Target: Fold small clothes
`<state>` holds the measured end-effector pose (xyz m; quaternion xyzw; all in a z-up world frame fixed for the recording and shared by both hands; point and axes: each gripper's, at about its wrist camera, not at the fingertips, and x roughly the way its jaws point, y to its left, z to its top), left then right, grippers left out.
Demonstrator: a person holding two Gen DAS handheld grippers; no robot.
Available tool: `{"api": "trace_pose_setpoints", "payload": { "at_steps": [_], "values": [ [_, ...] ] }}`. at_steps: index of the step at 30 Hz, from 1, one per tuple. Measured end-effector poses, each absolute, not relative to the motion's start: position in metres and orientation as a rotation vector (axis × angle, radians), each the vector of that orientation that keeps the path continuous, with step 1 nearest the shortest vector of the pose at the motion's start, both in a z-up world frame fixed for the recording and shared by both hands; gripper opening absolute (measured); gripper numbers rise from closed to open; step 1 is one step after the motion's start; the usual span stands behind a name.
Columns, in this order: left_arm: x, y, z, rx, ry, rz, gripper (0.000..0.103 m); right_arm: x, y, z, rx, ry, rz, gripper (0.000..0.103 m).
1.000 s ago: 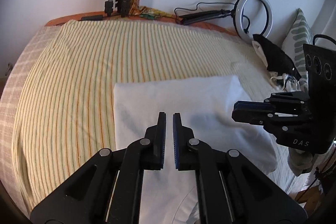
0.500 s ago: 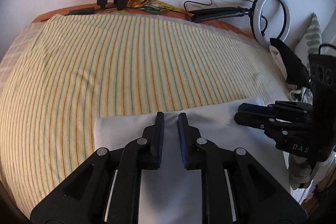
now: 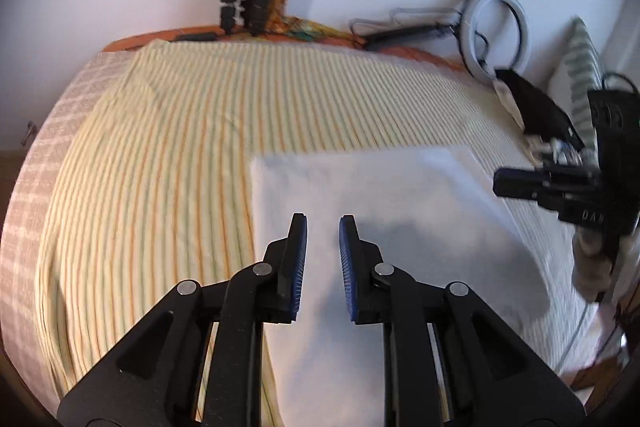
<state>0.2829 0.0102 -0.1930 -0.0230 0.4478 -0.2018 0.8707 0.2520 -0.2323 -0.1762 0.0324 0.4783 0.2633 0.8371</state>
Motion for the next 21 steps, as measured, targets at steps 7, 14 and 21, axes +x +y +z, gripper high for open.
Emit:
{"api": "trace_pose_setpoints", "payload": {
  "at_steps": [7, 14, 21],
  "values": [
    [0.224, 0.01, -0.217, 0.086, 0.932, -0.405, 0.016, 0.193, -0.237, -0.193, 0.022, 1.044, 0.578, 0.017],
    [0.201, 0.035, -0.215, 0.027, 0.937, -0.4, 0.018, 0.155, -0.243, -0.203, -0.041, 1.052, 0.553, 0.02],
    [0.214, 0.079, -0.208, -0.227, 0.975, -0.377, 0.019, 0.145, -0.274, -0.198, 0.122, 1.072, 0.614, 0.033]
  ]
}}
